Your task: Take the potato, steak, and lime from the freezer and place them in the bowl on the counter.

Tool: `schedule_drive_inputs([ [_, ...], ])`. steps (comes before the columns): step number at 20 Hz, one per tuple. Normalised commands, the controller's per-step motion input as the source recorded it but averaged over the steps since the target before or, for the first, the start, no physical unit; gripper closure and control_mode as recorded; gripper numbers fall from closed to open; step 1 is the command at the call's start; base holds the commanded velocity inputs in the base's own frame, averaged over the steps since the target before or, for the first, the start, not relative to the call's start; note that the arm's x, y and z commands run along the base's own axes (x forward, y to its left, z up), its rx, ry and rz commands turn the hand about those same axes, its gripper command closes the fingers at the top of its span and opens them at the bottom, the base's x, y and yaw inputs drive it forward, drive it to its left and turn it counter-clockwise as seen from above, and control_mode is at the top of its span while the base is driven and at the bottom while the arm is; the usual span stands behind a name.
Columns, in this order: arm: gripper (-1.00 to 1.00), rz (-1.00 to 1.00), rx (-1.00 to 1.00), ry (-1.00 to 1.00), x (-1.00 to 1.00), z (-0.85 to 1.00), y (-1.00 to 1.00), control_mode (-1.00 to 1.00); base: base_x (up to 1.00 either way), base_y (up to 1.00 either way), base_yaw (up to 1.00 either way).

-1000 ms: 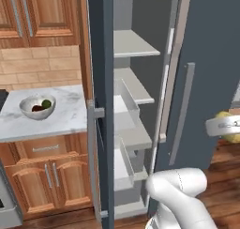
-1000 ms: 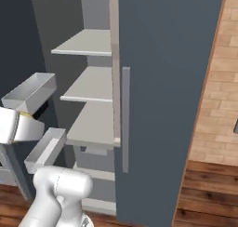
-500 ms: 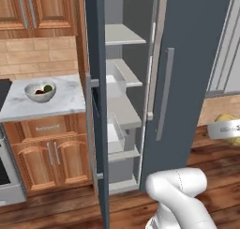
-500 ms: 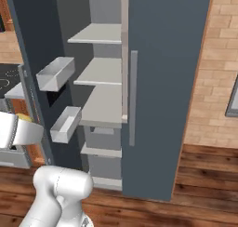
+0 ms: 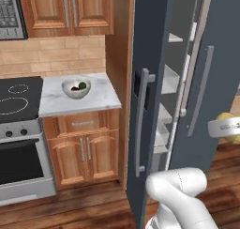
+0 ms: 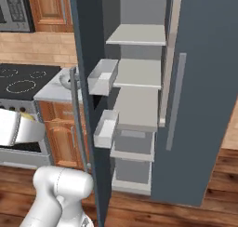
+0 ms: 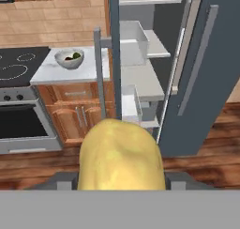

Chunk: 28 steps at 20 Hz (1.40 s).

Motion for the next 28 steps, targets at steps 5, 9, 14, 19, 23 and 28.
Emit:
schedule_drive_inputs([
  [5,1.0,0.0,0.0,0.0,0.0,0.0,0.0,1.0,0.0,1.0,0.0],
  [9,1.0,0.0,0.0,0.0,0.0,0.0,0.0,1.0,0.22,0.82,0.0],
  [14,1.0,0.0,0.0,0.0,0.0,0.0,0.0,1.0,0.46,0.55,0.0],
  [19,1.0,0.0,0.0,0.0,0.0,0.0,0.0,1.0,0.61,0.54,-0.02],
  [23,1.0,0.0,0.0,0.0,0.0,0.0,0.0,1.0,0.65,0.46,-0.04],
  [28,1.0,0.0,0.0,0.0,0.0,0.0,0.0,1.0,0.58,0.21,-0.09],
])
